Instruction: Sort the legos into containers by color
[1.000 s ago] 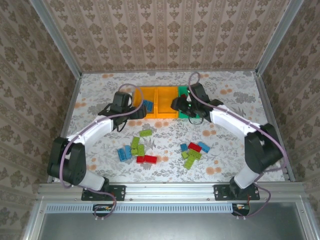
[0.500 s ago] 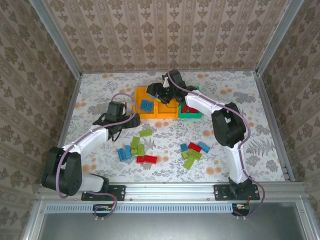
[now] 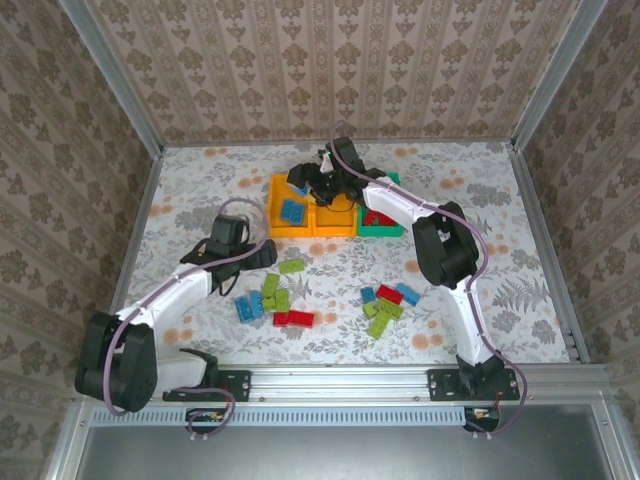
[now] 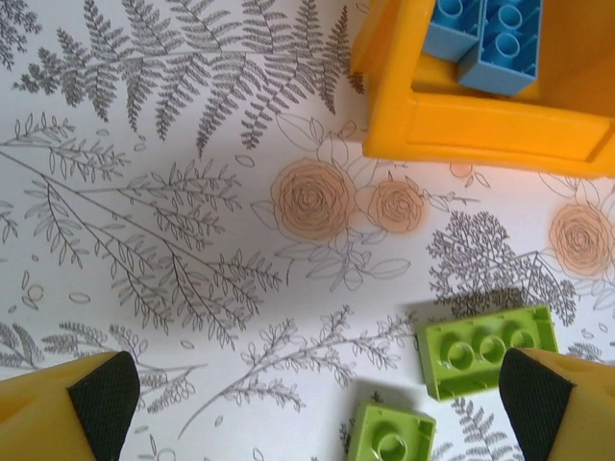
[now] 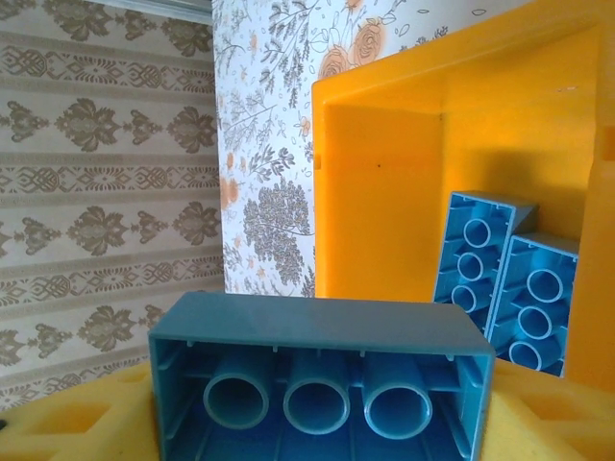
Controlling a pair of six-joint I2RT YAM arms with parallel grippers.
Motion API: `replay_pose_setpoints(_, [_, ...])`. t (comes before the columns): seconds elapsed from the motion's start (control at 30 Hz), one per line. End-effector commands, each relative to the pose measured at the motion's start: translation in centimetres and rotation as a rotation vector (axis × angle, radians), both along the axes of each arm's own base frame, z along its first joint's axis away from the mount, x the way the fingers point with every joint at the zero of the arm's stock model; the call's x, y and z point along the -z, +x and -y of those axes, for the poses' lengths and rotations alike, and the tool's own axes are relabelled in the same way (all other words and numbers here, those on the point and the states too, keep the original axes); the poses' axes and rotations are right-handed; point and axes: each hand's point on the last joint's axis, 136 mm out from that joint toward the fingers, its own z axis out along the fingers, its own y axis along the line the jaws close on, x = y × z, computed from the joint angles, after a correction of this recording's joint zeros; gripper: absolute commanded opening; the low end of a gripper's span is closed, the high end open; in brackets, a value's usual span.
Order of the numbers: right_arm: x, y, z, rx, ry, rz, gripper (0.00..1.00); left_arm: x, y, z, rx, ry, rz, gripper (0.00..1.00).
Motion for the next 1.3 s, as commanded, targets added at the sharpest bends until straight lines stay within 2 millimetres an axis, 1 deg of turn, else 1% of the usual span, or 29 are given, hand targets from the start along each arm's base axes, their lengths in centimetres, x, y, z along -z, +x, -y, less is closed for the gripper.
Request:
replay_pose_setpoints(0.0, [0.6,-0.2,-0.4,-0.016,-0.006,-0.026,0.76,0.9,-2.2,-0.3,-0.018,0.017,-0.052,1.0])
replay_pose_setpoints(0.1, [-0.1,-0.1,-0.8,-0.031,0.012,-0.001,0.79,1.2,-3.4,-0.2,-0.019,0.013,-0.071,1.0])
replay_pose_setpoints(0.17, [-0.6,-0.1,-0.9,-0.036,0.021,0.011,0.82,1.6,-4.5,0.4,0.002,0.018,-0.096,1.0])
replay_pose_setpoints(0.27, [-1.0,-0.1,-0.9,-0.044,0.026,0.018,0.84,2.3,-5.6,0.3,0.002,0.026,-0.13,0.98])
replay_pose_setpoints(0.4, [-1.7,-0.8,-1.1,-0.064,0.037,0.024,0.84,3.0,-6.3,0.3,0.003,0.02,-0.156,0.92])
replay_pose_setpoints(0.47, [-2.2,-1.5,-1.1,-0.081,0.036,0.037,0.84,3.1,-6.5,0.4,0.008,0.02,-0.165,0.89])
replay_pose_setpoints(0.53, [-2.5,-2.4,-0.7,-0.098,0.011,0.056,0.84,3.0,-6.6,0.6,0.017,0.024,-0.165,0.89])
replay_pose_setpoints(0.6, [-2.5,-3.6,0.3,-0.109,-0.046,0.076,0.84,2.7,-6.6,1.0,0.034,0.035,-0.154,0.89])
replay_pose_setpoints(0.7, [-1.4,-5.9,3.0,-0.112,-0.179,0.096,0.84,1.9,-6.3,1.7,0.06,0.063,-0.119,0.91])
replay_pose_setpoints(0.87, [1.9,-10.9,9.4,-0.105,-0.48,0.09,0.84,1.9,-5.7,1.7,0.053,0.08,-0.103,0.98])
replay_pose_setpoints(0.9, [2.5,-11.9,10.1,-0.117,-0.52,0.091,0.83,2.0,-5.5,1.7,0.053,0.085,-0.1,0.98])
replay_pose_setpoints(0.97, [3.5,-13.4,10.7,-0.145,-0.566,0.091,0.79,2.0,-5.2,1.6,0.052,0.09,-0.098,0.99])
replay_pose_setpoints(1.03, [4.2,-14.3,10.5,-0.175,-0.591,0.105,0.75,2.0,-4.9,1.6,0.048,0.086,-0.105,1.0])
replay_pose_setpoints(1.1, [4.9,-15.0,9.3,-0.237,-0.635,0.148,0.74,1.9,-4.7,1.6,0.044,0.077,-0.108,1.0])
replay_pose_setpoints(1.17, [5.5,-15.7,7.7,-0.35,-0.698,0.223,0.75,1.9,-4.7,1.3,0.034,0.069,-0.109,1.0])
replay_pose_setpoints(1.27, [6.5,-16.5,5.8,-0.578,-0.87,0.425,0.81,2.1,-4.8,0.0,0.001,0.061,-0.119,1.0])
